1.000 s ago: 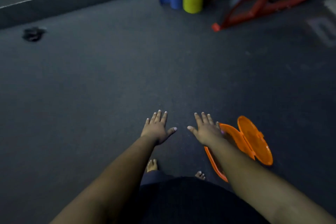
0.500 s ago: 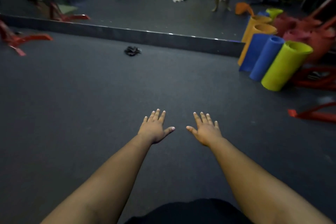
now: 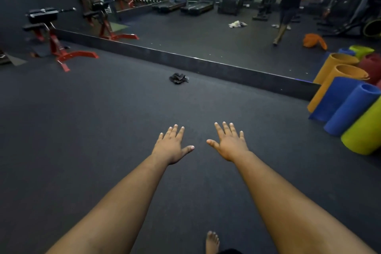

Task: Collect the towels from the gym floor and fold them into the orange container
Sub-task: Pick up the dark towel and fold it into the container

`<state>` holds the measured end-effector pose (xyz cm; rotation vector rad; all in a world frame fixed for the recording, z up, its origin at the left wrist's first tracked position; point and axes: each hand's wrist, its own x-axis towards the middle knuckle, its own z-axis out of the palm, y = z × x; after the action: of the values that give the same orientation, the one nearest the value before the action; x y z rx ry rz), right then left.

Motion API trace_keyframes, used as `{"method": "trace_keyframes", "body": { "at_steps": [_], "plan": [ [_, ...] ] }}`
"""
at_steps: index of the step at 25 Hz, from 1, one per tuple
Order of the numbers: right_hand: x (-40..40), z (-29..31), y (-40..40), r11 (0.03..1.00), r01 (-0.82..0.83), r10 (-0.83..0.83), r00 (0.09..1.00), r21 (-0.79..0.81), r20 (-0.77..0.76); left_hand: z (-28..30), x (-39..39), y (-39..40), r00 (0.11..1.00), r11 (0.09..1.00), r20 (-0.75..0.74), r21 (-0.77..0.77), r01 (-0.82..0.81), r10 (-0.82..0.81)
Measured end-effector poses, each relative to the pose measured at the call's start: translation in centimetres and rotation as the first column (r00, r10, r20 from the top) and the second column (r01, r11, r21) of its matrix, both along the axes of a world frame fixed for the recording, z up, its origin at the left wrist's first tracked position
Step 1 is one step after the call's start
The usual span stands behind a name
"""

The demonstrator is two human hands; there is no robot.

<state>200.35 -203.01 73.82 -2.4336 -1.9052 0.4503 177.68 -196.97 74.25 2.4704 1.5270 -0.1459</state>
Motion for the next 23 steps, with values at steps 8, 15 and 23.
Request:
{"method": "trace_keyframes", "body": {
  "at_steps": [8,15,23],
  "plan": [
    [5.1,1.5,18.5,0.993,-0.118,0.118,0.993,-0.016,-0.014,1.9,3.8,15.7,0.992,0.992,-0.009,-0.004,-0.129,0.129],
    [7.5,1.0,34.0,0.985,-0.167,0.167,0.986,-0.032,0.005,1.4,6.3,30.5,0.987,0.987,-0.001,-0.012,-0.161,0.161],
    [8.2,-0.9,54.4,0.988,-0.137,0.136,0.991,-0.07,-0.02,-1.0,6.9,52.0,0.988,0.986,0.011,-0.069,-0.151,0.152]
  ]
}}
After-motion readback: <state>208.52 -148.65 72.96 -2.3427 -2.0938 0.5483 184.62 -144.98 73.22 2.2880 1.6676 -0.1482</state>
